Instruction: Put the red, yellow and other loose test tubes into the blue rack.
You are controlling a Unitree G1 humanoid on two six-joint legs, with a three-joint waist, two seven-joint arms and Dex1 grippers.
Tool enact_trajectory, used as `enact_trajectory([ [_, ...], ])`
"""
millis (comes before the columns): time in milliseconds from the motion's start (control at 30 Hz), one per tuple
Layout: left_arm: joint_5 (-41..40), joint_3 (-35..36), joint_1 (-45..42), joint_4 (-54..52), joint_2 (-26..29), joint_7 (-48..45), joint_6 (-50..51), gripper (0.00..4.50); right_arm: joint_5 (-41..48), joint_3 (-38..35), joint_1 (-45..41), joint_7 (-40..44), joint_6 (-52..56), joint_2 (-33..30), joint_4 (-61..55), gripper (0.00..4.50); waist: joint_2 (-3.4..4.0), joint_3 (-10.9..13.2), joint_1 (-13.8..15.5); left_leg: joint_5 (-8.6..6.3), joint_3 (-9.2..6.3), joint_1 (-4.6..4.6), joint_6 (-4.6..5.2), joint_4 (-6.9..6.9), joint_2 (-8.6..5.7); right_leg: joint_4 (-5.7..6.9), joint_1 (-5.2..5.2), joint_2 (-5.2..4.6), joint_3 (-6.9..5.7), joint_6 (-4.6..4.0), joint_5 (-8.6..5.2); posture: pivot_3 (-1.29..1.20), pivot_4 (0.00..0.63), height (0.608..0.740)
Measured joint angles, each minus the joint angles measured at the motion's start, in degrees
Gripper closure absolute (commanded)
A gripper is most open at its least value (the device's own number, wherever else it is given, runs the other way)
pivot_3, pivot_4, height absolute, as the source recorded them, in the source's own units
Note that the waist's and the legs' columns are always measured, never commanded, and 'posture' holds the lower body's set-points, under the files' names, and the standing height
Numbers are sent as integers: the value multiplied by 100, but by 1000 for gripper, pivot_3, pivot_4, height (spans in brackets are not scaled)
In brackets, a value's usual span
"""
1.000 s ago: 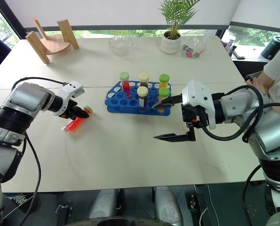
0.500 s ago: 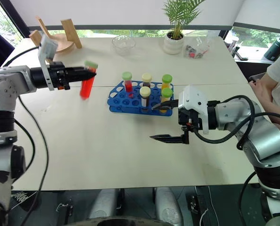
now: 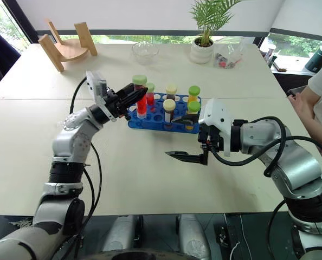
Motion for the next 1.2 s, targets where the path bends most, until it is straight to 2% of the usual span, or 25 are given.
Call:
enact_trajectory([
  [200, 233, -87, 4, 700, -236, 56, -993, 3684, 40, -1, 32, -117, 66, 39, -113, 0, 0, 0, 6, -1, -1, -1, 1, 0, 0, -1, 0, 1, 0, 0, 0, 0, 150, 740],
  [400, 342, -119, -32, 1246, -354, 83, -1530, 3684, 55, -2, 38, -229, 116, 50, -145, 0, 0, 0, 3, -1, -2, 0, 2, 0, 0, -2, 1, 3, -1, 0, 0, 0, 150, 740],
  [933, 490, -213, -181, 1932, -396, 33, -2053, 3684, 71, -5, 75, -395, 132, 50, -275, 0, 0, 0, 1, -2, -4, 0, 4, -1, 0, -2, 1, 5, -1, 0, 0, 0, 150, 740],
  [1167, 553, -342, 59, 1769, -218, -73, -1780, 126, 122, -5, 178, -441, 147, 48, -328, 0, 0, 0, -6, -3, -4, 0, 5, -2, 2, -2, 1, 6, -1, 0, -1, 0, 150, 740],
  [1200, 553, -358, 171, 1638, -168, -99, -1750, 33, 121, -5, 187, -441, 147, 48, -328, 0, 0, 0, -11, -3, -4, 0, 5, -2, 3, -2, 1, 7, -1, 0, -1, 0, 150, 740],
])
